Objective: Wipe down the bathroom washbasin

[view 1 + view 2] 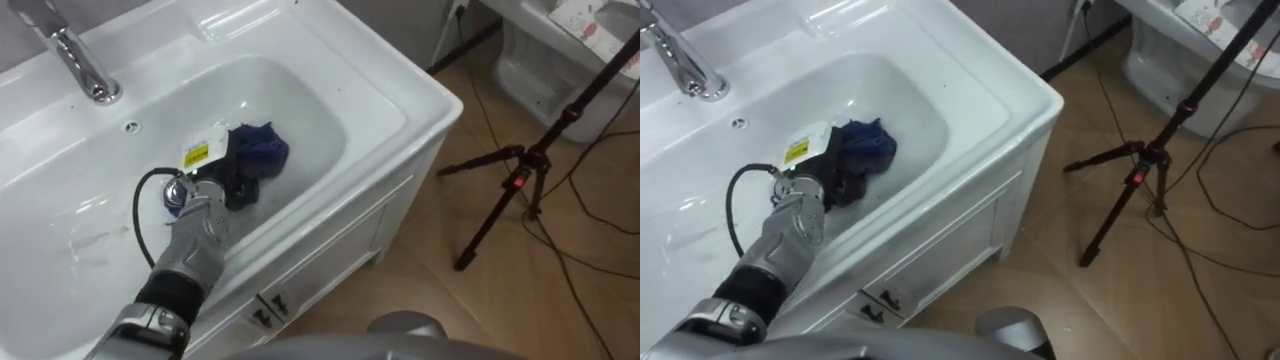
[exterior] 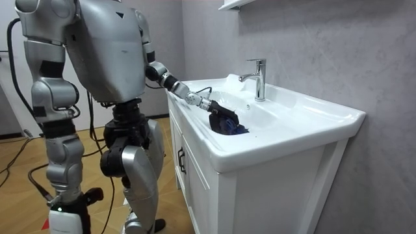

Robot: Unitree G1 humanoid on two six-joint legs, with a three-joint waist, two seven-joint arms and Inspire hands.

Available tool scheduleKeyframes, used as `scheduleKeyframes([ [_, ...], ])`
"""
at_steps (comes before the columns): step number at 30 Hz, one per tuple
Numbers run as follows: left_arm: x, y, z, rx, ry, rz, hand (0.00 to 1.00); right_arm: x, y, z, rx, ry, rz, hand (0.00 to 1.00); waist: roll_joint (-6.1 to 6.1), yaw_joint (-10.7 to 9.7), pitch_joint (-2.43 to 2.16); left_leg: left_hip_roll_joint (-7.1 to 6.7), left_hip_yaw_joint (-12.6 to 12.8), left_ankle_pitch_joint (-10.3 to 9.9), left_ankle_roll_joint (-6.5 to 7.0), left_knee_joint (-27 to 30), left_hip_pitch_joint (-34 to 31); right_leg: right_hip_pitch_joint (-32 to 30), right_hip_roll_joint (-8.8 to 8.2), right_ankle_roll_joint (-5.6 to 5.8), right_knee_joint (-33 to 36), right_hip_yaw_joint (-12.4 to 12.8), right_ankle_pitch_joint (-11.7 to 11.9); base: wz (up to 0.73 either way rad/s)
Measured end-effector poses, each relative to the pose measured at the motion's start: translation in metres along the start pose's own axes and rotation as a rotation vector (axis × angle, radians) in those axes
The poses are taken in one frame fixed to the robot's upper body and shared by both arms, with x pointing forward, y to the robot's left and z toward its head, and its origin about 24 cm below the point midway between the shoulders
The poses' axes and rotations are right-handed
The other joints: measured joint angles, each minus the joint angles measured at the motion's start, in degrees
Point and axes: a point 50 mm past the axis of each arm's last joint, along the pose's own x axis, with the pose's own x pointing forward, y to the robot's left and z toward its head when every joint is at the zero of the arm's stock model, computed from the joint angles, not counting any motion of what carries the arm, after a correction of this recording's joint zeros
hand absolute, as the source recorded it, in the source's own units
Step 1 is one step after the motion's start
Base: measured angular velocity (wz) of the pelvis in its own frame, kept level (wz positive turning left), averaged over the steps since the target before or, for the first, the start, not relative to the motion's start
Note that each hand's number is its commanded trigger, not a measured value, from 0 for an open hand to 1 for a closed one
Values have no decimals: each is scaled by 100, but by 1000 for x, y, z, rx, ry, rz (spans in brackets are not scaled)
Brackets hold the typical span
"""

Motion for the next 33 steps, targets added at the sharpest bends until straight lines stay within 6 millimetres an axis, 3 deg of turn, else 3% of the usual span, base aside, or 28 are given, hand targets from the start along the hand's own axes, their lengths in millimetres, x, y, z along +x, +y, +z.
scheduleKeyframes([
  [6,-11,-5,-36,156,90,89,100,-1,-5,6,29,-24,-39,0,60,328,-74,-6,-271,-19,30,-60,8,106,-10,-16,-16,-213,0,16],
  [8,-12,-4,-46,200,117,103,100,-1,-6,5,31,-20,-51,0,101,511,-73,-2,-277,-18,28,-62,42,129,-12,-24,-27,-255,1,2],
  [14,-22,7,-90,292,224,175,100,-3,-11,17,55,-53,-70,0,148,593,-73,-6,-448,-18,26,-66,85,273,-36,-38,-127,-416,-41,12],
  [17,-24,11,-96,336,231,209,100,-3,-16,15,33,-40,-86,0,197,831,-99,-12,-571,-18,26,-61,92,292,-37,-44,-156,-417,-53,-4],
  [21,-31,6,-101,368,234,205,100,-5,-24,17,19,-47,-109,0,302,847,-154,-15,-735,-16,25,-58,98,335,-33,-63,-213,-437,-61,0],
  [24,-33,4,-103,405,225,202,100,-5,-28,17,23,-47,-124,0,341,877,-148,-13,-842,-16,25,-24,103,380,-35,-93,-219,-482,-94,5],
  [29,-35,6,-102,410,214,223,100,-6,-34,17,27,-49,-145,0,417,1122,-144,2,-1026,-16,25,22,50,377,-37,-140,-219,-592,-142,6],
  [33,-38,7,-102,423,204,234,100,-7,-40,21,33,-63,-160,0,505,1162,-142,7,-1136,-13,21,44,-34,350,-49,-157,-228,-736,-158,17],
])
